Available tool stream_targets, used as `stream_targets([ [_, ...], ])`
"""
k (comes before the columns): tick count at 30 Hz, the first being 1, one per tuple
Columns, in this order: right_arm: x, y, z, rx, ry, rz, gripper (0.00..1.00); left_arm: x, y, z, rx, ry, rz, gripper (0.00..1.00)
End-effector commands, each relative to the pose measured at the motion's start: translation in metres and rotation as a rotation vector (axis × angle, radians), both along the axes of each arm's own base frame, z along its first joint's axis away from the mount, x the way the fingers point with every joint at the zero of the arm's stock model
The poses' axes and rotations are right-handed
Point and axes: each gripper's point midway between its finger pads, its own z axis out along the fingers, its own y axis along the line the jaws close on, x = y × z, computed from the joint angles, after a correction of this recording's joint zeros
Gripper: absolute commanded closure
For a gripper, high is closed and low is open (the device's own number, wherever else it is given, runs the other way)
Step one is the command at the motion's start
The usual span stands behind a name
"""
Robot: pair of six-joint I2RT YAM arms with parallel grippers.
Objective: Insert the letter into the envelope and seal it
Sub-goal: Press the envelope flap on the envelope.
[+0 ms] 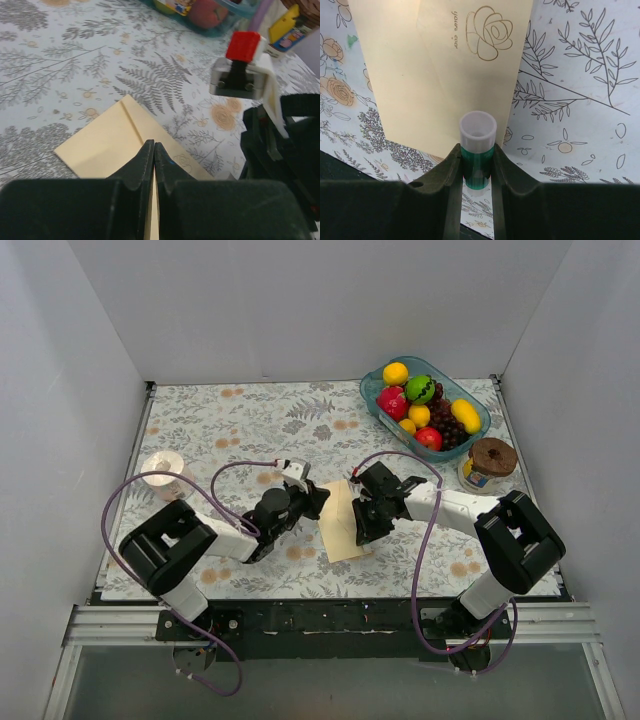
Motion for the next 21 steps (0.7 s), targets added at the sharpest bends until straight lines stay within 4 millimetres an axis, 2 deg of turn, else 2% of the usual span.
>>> stream_targets([
  [1,-0.003,-0.01,-0.016,-0.073,0.012,0.012,0.99,-0.03,-0.031,0.011,-0.046,-0.123,-0.273,1.0],
  [2,-0.003,-0.01,-0.016,-0.074,0.011,0.011,0.99,-0.032,-0.034,0.003,-0.043,-0.116,-0.293,1.0],
  [4,-0.003,-0.011,-0.016,-0.074,0.011,0.011,0.99,-0.038,-0.045,0.012,-0.078,-0.158,-0.36,1.0],
  [8,-0.004,-0.011,-0.016,-0.077,0.013,0.011,0.99,-0.047,-0.058,0.006,-0.108,-0.158,-0.448,1.0],
  [11,-0.003,-0.011,-0.016,-0.077,0.013,0.008,0.99,-0.05,-0.059,-0.001,-0.108,-0.142,-0.467,1.0],
  [21,-0.001,-0.009,-0.015,-0.077,0.012,0.017,0.99,-0.04,-0.055,-0.067,-0.003,0.015,-0.401,1.0],
])
